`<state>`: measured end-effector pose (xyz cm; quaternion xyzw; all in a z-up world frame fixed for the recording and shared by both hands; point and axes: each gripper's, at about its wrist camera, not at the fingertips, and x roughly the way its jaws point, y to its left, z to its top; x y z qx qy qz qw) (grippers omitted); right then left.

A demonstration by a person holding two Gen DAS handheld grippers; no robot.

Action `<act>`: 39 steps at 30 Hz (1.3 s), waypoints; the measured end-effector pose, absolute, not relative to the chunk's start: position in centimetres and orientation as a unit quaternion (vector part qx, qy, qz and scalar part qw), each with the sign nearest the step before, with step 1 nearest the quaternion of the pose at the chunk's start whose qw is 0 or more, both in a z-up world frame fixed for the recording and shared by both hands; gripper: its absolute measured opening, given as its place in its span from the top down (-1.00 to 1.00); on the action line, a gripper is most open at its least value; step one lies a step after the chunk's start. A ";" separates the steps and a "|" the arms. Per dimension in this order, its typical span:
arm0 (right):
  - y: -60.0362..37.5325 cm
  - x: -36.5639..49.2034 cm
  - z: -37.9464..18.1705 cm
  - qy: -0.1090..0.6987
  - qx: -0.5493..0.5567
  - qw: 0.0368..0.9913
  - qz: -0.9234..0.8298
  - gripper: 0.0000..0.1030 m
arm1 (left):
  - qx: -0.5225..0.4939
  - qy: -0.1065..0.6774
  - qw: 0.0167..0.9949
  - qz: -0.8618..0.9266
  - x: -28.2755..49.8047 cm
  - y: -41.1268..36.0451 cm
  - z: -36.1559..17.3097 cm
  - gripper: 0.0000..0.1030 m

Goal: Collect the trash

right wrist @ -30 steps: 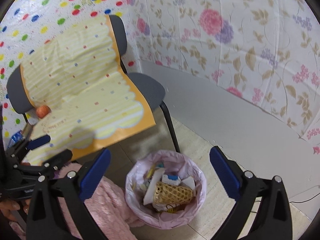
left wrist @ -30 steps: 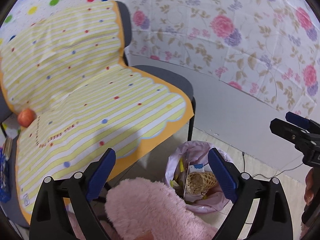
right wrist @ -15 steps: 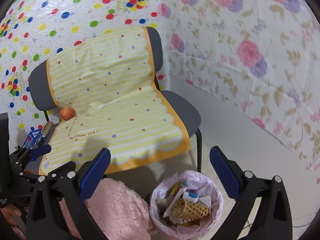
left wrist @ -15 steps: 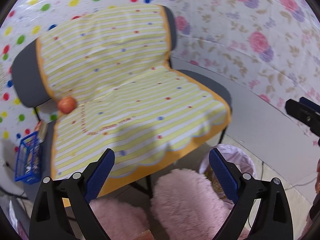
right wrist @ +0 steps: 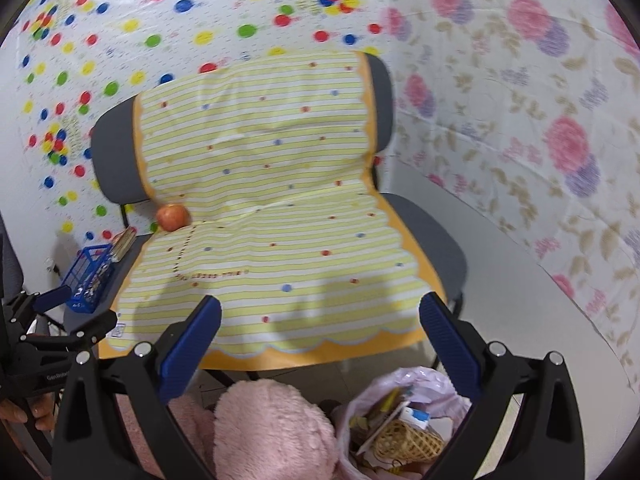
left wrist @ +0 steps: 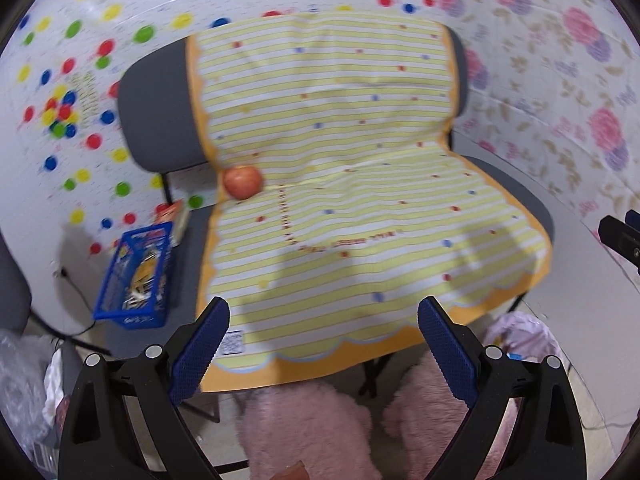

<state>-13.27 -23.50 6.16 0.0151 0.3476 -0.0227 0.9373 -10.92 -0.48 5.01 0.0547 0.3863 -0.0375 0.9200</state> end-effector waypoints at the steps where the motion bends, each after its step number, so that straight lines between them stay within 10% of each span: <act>1: -23.0 -13.0 6.1 0.348 0.013 0.937 -0.017 -0.88 | 0.052 0.387 0.920 -0.031 -10.8 0.0 5.0 -0.83; 39: -18.9 -10.1 4.7 0.365 -0.004 0.931 0.024 -0.88 | 0.033 0.389 0.921 -0.001 -9.6 3.3 5.1 -0.83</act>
